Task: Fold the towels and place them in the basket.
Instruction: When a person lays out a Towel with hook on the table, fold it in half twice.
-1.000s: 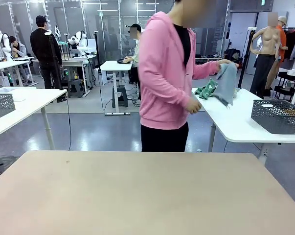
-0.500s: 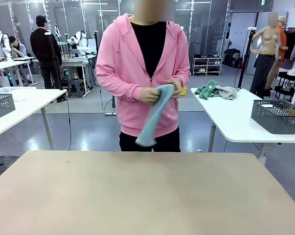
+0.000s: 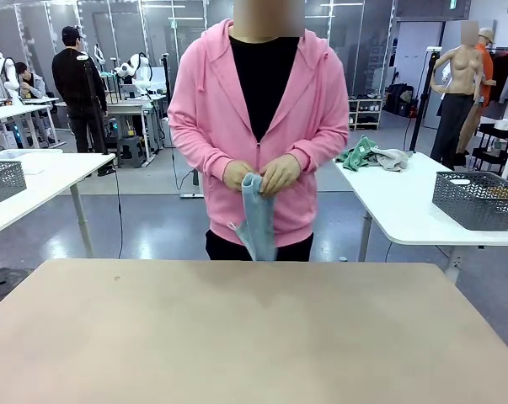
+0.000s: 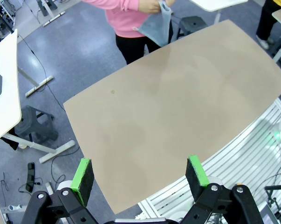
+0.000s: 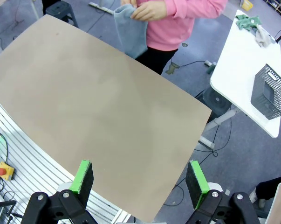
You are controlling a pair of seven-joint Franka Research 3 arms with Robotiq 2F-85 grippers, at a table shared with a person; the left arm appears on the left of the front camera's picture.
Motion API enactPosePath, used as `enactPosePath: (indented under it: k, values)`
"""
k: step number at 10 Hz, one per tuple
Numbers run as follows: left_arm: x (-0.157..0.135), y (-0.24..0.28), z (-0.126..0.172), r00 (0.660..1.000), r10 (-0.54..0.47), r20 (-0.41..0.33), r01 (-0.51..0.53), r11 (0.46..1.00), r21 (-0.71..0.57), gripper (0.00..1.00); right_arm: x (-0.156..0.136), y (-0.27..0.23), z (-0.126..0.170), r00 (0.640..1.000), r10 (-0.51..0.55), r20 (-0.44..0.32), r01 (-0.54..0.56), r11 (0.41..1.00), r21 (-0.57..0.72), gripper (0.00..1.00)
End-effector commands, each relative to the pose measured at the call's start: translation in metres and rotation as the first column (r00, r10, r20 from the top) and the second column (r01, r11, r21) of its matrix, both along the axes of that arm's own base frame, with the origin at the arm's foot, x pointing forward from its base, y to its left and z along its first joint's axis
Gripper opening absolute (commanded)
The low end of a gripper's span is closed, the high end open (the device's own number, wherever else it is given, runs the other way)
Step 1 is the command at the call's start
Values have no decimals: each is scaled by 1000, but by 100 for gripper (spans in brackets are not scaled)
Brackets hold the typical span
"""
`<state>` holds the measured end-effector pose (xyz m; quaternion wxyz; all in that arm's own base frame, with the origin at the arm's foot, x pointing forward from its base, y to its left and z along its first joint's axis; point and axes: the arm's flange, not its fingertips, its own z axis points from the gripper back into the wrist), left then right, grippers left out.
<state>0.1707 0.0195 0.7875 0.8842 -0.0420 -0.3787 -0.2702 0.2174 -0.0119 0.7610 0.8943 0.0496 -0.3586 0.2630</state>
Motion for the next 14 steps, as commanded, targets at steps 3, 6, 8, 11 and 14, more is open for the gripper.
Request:
enactPosePath:
  k: [3,6,8,11,14]
  values:
    - [0,-1,2,1000,-4,2,4,1000,0,100,0,0,0,1000,8,1,-8,1000,4,100]
    - [0,-1,2,1000,-4,2,4,1000,0,100,0,0,0,1000,8,1,-8,1000,4,100]
    - [0,-1,2,1000,-4,2,4,1000,0,100,0,0,0,1000,8,1,-8,1000,4,100]
    - [0,-1,2,1000,-4,2,4,1000,0,100,0,0,0,1000,8,1,-8,1000,4,100]
    - [0,-1,2,1000,-4,2,4,1000,0,100,0,0,0,1000,8,1,-8,1000,4,100]
